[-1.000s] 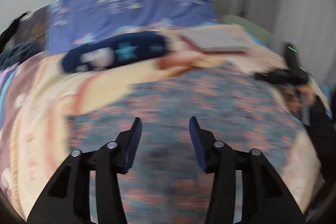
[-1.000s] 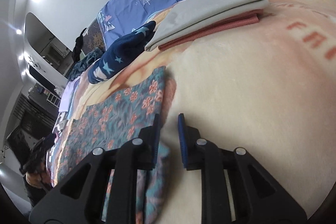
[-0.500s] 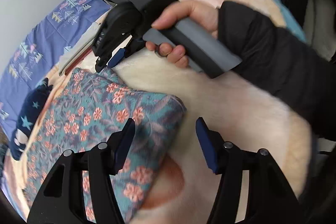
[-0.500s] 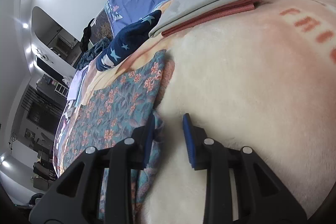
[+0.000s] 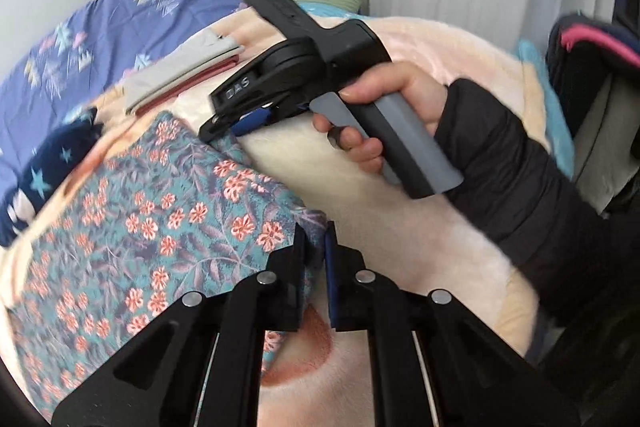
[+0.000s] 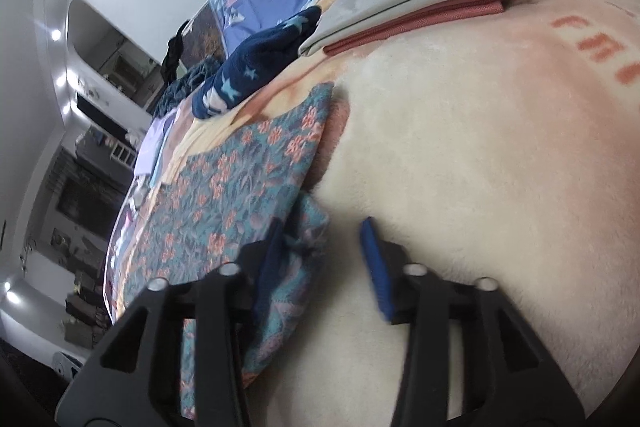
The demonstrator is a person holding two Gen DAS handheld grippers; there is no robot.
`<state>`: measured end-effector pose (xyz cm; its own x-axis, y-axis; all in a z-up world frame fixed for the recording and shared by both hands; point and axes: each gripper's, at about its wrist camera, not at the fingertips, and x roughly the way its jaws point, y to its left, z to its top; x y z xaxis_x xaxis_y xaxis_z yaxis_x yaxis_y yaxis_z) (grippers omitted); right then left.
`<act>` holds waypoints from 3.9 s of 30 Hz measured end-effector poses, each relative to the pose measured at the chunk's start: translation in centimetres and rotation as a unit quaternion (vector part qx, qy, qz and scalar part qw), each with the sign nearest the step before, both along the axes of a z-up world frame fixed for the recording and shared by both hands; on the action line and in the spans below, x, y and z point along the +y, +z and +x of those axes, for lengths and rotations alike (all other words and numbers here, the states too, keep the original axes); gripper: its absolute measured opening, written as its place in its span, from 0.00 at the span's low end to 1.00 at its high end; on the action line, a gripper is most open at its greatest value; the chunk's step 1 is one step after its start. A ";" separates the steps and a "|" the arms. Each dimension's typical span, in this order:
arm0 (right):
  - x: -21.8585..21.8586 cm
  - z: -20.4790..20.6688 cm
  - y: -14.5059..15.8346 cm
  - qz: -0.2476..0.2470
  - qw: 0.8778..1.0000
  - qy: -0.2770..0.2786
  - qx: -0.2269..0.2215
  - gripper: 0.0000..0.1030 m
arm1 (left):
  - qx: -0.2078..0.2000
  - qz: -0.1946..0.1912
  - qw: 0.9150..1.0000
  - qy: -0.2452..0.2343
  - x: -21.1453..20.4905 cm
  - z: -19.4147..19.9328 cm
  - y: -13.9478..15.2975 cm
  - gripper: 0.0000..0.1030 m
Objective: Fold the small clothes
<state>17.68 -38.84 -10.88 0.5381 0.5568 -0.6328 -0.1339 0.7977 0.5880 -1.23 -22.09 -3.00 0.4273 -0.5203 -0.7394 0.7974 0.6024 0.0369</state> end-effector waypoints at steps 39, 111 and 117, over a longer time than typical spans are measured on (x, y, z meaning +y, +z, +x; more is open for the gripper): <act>0.8 0.4 -1.1 0.008 0.999 -0.008 -0.033 0.09 | 0.032 -0.057 0.997 -0.051 1.0 -1.2 -4.0 0.23; 49.6 -23.7 -2.4 -0.515 0.697 0.280 -0.412 0.04 | 0.246 -0.355 0.845 0.315 44.5 12.1 -9.4 0.47; 50.6 -25.0 -0.6 -0.468 0.730 0.292 -0.404 0.00 | 0.165 -0.383 0.858 0.300 43.8 14.6 -6.6 0.04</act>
